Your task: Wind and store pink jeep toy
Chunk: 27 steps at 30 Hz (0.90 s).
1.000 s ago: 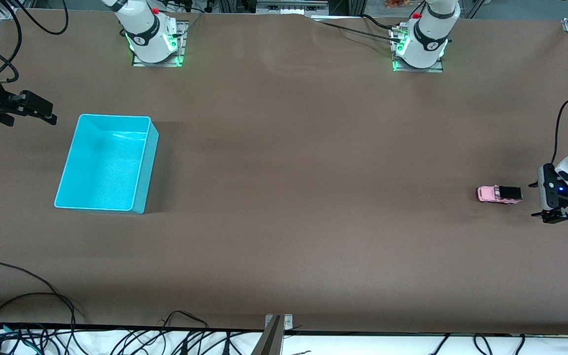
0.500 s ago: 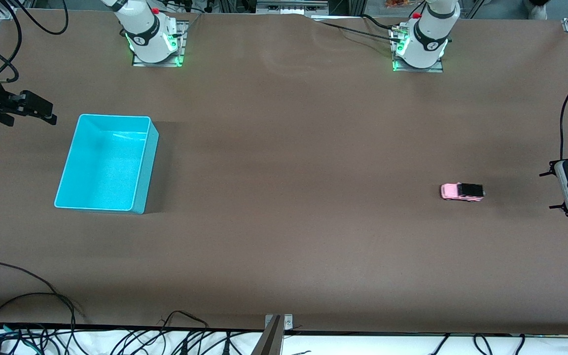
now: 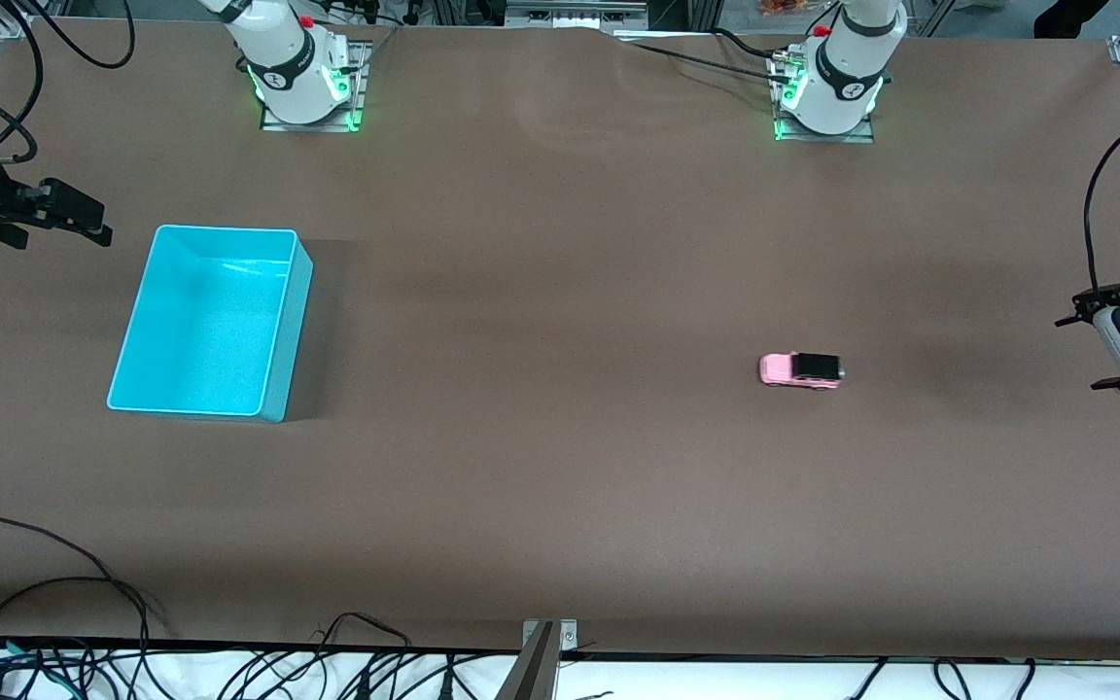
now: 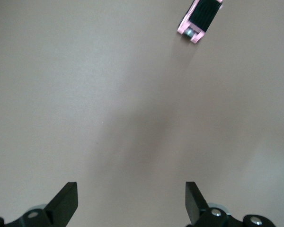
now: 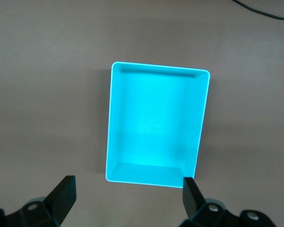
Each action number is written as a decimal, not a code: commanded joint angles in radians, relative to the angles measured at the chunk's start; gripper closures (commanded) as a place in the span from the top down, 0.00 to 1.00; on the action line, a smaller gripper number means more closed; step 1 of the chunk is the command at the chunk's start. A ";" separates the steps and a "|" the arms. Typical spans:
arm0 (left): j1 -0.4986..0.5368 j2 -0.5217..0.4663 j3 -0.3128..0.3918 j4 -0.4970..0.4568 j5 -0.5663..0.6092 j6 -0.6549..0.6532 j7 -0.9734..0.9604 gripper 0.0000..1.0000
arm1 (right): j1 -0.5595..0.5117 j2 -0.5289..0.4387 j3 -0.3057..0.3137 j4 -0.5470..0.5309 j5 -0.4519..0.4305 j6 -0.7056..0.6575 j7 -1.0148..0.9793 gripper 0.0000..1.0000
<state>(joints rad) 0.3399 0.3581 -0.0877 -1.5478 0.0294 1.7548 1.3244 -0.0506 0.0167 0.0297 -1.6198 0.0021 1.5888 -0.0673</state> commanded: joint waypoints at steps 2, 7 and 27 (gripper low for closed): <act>-0.010 -0.079 -0.046 -0.009 0.000 -0.075 -0.195 1.00 | -0.003 0.000 -0.001 0.009 0.019 -0.001 0.011 1.00; -0.010 -0.094 -0.107 0.029 0.000 -0.155 -0.375 1.00 | -0.003 0.000 -0.001 0.009 0.019 -0.001 0.011 1.00; -0.015 -0.146 -0.273 0.067 0.017 -0.276 -0.866 1.00 | -0.003 0.000 -0.001 0.009 0.019 -0.001 0.011 1.00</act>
<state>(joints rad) 0.3263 0.2297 -0.3392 -1.4882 0.0296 1.5184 0.5702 -0.0506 0.0167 0.0298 -1.6197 0.0022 1.5889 -0.0673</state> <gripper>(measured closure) 0.000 0.000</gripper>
